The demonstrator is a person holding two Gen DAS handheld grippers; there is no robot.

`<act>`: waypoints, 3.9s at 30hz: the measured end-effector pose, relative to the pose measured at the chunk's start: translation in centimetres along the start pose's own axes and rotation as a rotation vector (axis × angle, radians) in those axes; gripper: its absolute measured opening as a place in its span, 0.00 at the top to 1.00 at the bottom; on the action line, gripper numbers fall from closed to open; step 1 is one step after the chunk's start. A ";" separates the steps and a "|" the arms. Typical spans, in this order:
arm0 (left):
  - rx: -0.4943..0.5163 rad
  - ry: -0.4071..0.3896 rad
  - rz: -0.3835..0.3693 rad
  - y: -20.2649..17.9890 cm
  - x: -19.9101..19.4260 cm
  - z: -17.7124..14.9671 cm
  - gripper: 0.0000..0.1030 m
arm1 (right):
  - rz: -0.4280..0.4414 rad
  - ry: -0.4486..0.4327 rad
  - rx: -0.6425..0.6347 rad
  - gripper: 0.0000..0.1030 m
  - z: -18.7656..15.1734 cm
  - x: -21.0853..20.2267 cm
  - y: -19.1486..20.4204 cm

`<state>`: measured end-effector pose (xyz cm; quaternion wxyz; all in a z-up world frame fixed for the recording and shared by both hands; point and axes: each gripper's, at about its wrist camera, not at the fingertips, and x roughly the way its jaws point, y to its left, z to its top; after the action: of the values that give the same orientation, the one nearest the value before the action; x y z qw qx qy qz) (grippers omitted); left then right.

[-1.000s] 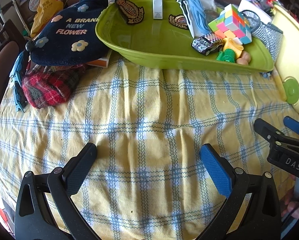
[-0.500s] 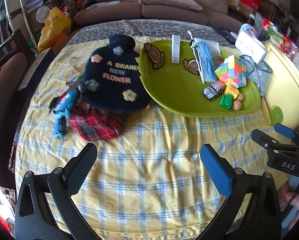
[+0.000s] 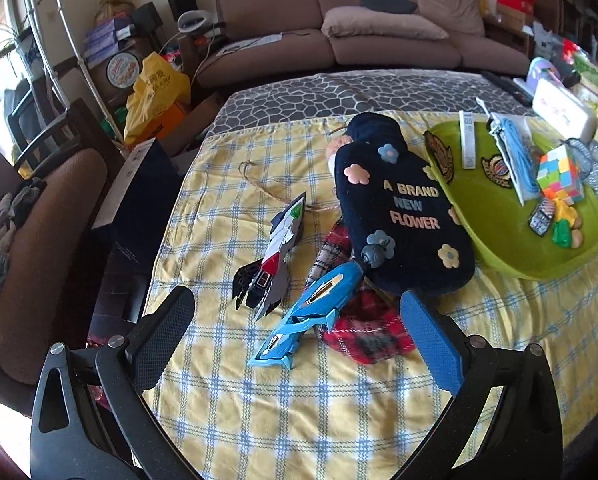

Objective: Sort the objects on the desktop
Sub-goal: 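Grasp the blue robot toy with the left tool while the right tool reaches toward the green tray, then grasp the yellow-orange sponge on the green tray with the right tool while the left lifts the blue toy, then drop the sponge into the yellow tub with the right tool while the left drops the blue robot toy there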

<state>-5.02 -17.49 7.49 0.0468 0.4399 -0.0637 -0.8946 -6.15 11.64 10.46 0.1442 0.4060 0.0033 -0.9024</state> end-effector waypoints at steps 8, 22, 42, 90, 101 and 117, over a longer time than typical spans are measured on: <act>0.069 0.031 -0.046 0.5 1.5 -0.4 0.13 | 0.038 -0.024 0.006 0.00 1.6 1.6 0.3; 0.068 0.064 -0.141 -0.8 3.7 0.0 0.62 | 0.093 -0.037 0.052 0.00 1.6 1.2 -1.1; -0.257 -0.089 -0.375 2.6 -3.8 0.6 0.76 | 0.139 -0.048 0.249 0.01 2.7 0.3 -8.4; -0.229 -0.106 -0.595 -6.7 -4.7 4.0 0.76 | 0.066 0.048 0.057 0.63 2.6 1.0 -7.2; -0.125 -0.122 -0.665 -12.3 -7.2 5.2 0.76 | -0.140 -0.151 0.155 0.63 3.7 -8.8 -15.8; 0.125 -0.163 -0.851 -31.0 -13.6 15.3 0.76 | -0.228 -0.087 0.338 0.44 -1.1 -11.0 -26.4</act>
<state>-9.74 16.11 22.57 -0.3576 0.3571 0.0658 -0.8604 -5.36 39.91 14.89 -0.0292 0.3822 -0.1085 -0.9172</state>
